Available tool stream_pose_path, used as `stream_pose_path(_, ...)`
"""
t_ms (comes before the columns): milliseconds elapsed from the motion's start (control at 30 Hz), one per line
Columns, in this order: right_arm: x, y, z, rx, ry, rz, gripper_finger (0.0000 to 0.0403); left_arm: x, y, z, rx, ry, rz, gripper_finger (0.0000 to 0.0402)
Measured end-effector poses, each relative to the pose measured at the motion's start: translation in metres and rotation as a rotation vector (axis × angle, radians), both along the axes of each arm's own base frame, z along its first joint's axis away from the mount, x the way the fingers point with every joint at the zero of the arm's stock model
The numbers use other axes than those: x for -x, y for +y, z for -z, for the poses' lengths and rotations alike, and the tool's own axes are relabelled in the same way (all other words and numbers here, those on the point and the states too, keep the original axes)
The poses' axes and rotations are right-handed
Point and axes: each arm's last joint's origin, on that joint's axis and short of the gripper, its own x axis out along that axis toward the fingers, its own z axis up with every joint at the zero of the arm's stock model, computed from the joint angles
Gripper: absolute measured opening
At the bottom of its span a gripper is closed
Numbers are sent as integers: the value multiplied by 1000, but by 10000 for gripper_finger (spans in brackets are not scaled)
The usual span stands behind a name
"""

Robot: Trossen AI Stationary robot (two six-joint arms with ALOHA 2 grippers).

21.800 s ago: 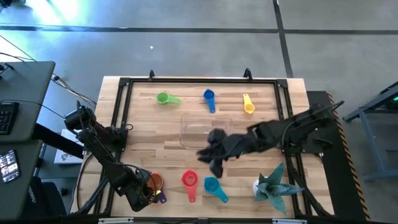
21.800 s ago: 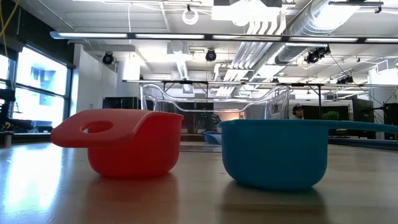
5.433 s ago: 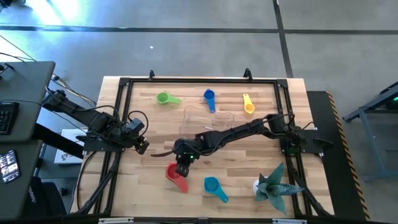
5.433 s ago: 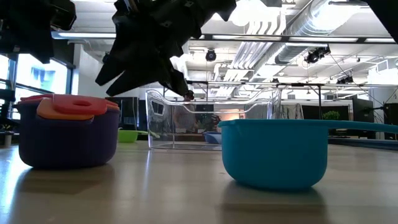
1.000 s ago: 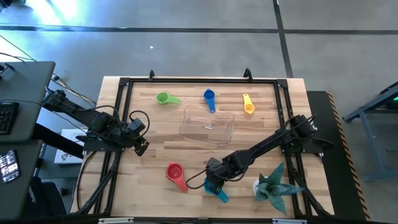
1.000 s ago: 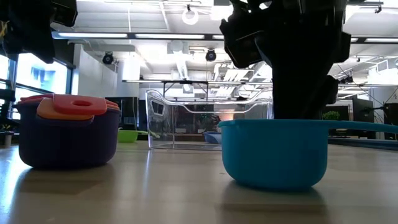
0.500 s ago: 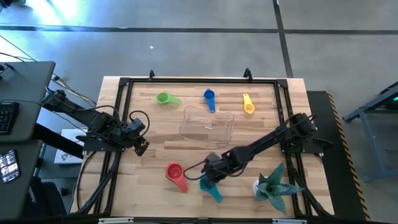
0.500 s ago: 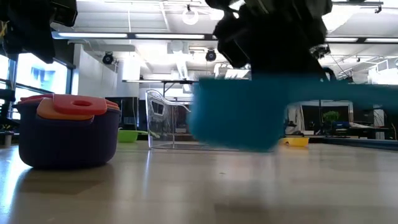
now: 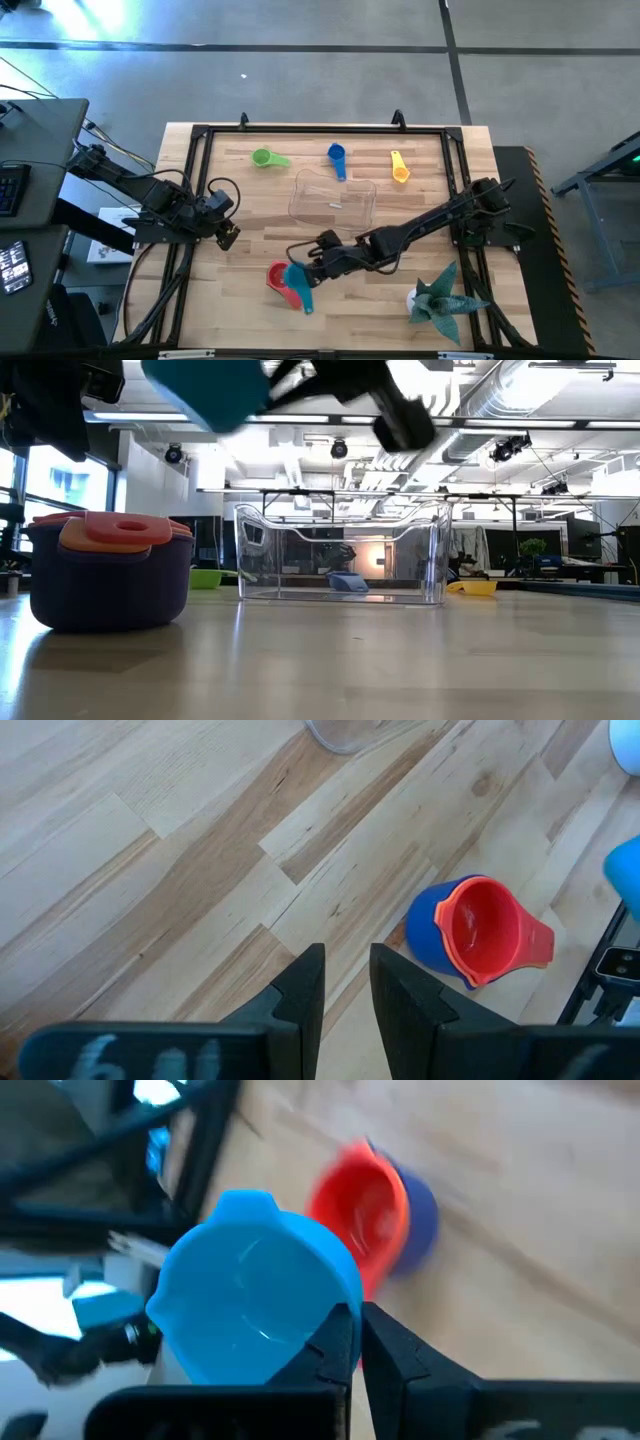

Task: Nest measuring cups in basket
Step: Stack the light blue measuring cup on the red measuring cup

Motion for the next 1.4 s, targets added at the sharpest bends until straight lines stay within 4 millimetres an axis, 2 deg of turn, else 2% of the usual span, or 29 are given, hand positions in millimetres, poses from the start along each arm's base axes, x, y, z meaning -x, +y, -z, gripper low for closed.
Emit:
stream_pose_path(333, -27, -29, -65, 212, -217, 73, 1, 0, 0, 0, 0, 0, 0, 74)
stream_pose_path(467, -30, -42, -72, 228, -205, 102, 0, 0, 0, 0, 0, 1, 0, 74)
stream_pose_path(600, -30, -41, -63, 181, -144, 129, 0, 0, 0, 0, 0, 0, 0, 74)
stream_pose_path(933, -43, -17, -15, 50, -15, 65, 0, 0, 0, 0, -4, -1, -2, 74)
stream_pose_path(1167, -52, -14, 16, 11, 66, 18, 0, 0, 1, 0, -20, -9, -14, 74)
stream_pose_path(1400, -60, -11, 36, -19, 80, -5, 0, 0, 1, 0, -19, -9, -17, 74)
